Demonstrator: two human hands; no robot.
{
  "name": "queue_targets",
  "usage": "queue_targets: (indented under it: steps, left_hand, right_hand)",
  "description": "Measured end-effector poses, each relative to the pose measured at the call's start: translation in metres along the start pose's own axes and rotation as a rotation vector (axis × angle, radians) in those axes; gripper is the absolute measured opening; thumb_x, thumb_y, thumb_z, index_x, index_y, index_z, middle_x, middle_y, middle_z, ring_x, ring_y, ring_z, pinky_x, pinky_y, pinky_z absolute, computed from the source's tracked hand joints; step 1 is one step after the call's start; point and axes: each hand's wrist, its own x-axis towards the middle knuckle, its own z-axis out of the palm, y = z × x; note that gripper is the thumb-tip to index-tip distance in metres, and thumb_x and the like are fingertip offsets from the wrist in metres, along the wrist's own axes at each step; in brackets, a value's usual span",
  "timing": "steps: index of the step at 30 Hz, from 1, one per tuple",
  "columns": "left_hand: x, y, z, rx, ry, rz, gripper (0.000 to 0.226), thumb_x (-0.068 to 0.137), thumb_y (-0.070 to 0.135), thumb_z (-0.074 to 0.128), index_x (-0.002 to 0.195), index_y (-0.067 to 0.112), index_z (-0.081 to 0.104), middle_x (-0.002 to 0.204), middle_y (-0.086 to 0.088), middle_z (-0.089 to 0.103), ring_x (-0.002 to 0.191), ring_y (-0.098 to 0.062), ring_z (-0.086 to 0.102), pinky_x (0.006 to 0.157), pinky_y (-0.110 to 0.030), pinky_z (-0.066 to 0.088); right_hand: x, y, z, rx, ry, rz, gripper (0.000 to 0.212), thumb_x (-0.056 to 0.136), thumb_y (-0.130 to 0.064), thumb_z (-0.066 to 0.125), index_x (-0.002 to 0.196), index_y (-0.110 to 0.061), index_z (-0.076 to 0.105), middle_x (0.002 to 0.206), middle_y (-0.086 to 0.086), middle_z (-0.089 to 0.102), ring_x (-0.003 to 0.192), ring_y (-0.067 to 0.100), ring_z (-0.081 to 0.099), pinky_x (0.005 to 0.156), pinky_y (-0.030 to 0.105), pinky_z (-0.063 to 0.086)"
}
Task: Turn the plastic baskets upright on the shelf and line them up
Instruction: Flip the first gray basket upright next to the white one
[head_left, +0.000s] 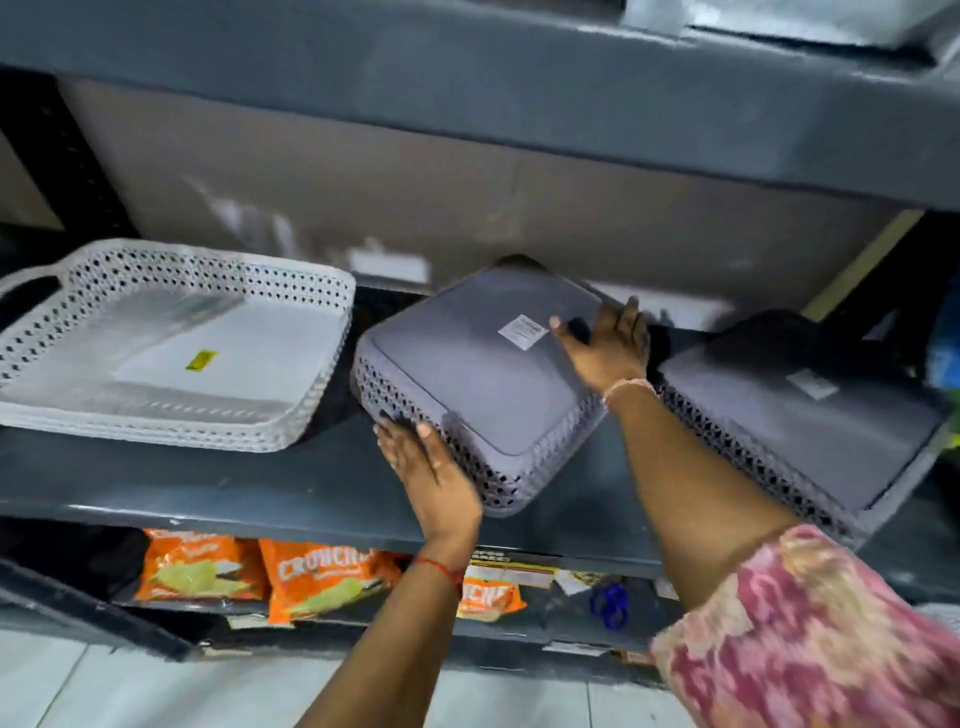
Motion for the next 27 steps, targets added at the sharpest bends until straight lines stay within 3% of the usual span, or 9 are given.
queue_targets:
  steps: [5,11,15,17,19,21,24,26,27]
  left_hand:
    - [-0.005,-0.002,0.012,-0.050,0.036,-0.026,0.052,0.099,0.026,0.022,0.145,0.005,0.008,0.158,-0.007,0.002,0.146,-0.015,0.001,0.115,-0.021,-0.002]
    - [0.010,-0.003,0.007,-0.097,0.039,0.002,0.055,0.098,0.036,0.021,0.146,0.012,0.010,0.158,-0.001,0.007,0.146,-0.012,0.005,0.121,-0.031,0.002]
    - [0.053,-0.024,-0.016,-0.193,-0.106,-0.116,0.087,0.073,0.080,0.031,0.143,0.029,0.024,0.155,0.007,0.024,0.142,-0.010,0.022,0.120,-0.041,0.014]
    - [0.080,-0.062,-0.025,-0.211,-0.197,-0.187,0.092,0.063,0.088,0.035,0.139,0.037,0.031,0.152,0.010,0.031,0.140,-0.009,0.028,0.119,-0.043,0.018]
    - [0.070,-0.025,-0.036,-0.259,-0.268,-0.161,0.081,0.074,0.079,0.032,0.140,0.032,0.033,0.148,0.009,0.037,0.136,-0.009,0.034,0.117,-0.038,0.021]
    - [0.058,0.007,-0.040,-0.327,-0.308,-0.119,0.060,0.093,0.055,0.020,0.141,0.021,0.032,0.135,0.013,0.041,0.125,-0.006,0.039,0.108,-0.025,0.028]
    - [0.058,0.024,-0.046,-0.331,-0.365,-0.040,0.057,0.097,0.043,0.006,0.143,0.017,0.024,0.138,0.003,0.042,0.129,-0.012,0.039,0.106,-0.025,0.029]
    - [0.065,0.035,-0.054,-0.311,-0.381,-0.001,0.063,0.095,0.046,0.002,0.142,0.015,0.030,0.141,-0.005,0.044,0.130,-0.018,0.041,0.112,-0.033,0.029]
    - [0.070,0.041,-0.058,-0.298,-0.392,0.003,0.066,0.095,0.048,0.000,0.141,0.014,0.033,0.139,-0.007,0.046,0.128,-0.020,0.044,0.112,-0.036,0.031]
  right_hand:
    - [0.025,0.014,-0.003,0.058,-0.059,0.104,0.097,0.082,-0.071,0.035,0.149,-0.006,0.007,0.158,0.021,0.003,0.146,0.035,0.003,0.119,0.044,0.006]
    - [0.025,0.019,0.004,0.169,-0.053,0.142,0.095,0.081,-0.068,0.042,0.146,-0.003,0.018,0.152,0.020,0.022,0.142,0.035,0.020,0.116,0.041,0.020]
    - [0.014,0.021,0.009,0.176,-0.035,0.132,0.093,0.081,-0.067,0.045,0.144,-0.001,0.024,0.145,0.022,0.026,0.135,0.042,0.030,0.114,0.041,0.028]
    - [0.010,0.020,0.007,0.174,-0.034,0.146,0.097,0.080,-0.068,0.045,0.145,-0.001,0.020,0.147,0.023,0.022,0.136,0.042,0.029,0.115,0.039,0.027]
    - [0.008,0.020,-0.002,0.198,-0.020,0.184,0.098,0.079,-0.068,0.047,0.146,-0.002,0.018,0.147,0.024,0.022,0.137,0.041,0.027,0.114,0.039,0.027]
    - [0.009,0.024,-0.010,0.227,-0.045,0.198,0.101,0.075,-0.075,0.043,0.144,-0.005,0.025,0.146,0.022,0.031,0.135,0.040,0.032,0.112,0.042,0.029]
    - [0.009,0.031,-0.023,0.307,-0.059,0.178,0.109,0.056,-0.093,0.028,0.117,-0.009,0.061,0.116,0.020,0.063,0.111,0.037,0.055,0.089,0.037,0.045]
    - [-0.001,0.028,-0.042,0.406,-0.007,0.207,0.078,0.075,-0.076,0.040,0.095,-0.005,0.065,0.082,0.015,0.064,0.085,0.029,0.059,0.070,0.030,0.041]
    - [-0.002,0.029,-0.051,0.476,0.028,0.199,0.062,0.083,-0.066,0.044,0.093,-0.008,0.064,0.077,0.015,0.060,0.082,0.027,0.057,0.070,0.030,0.042]
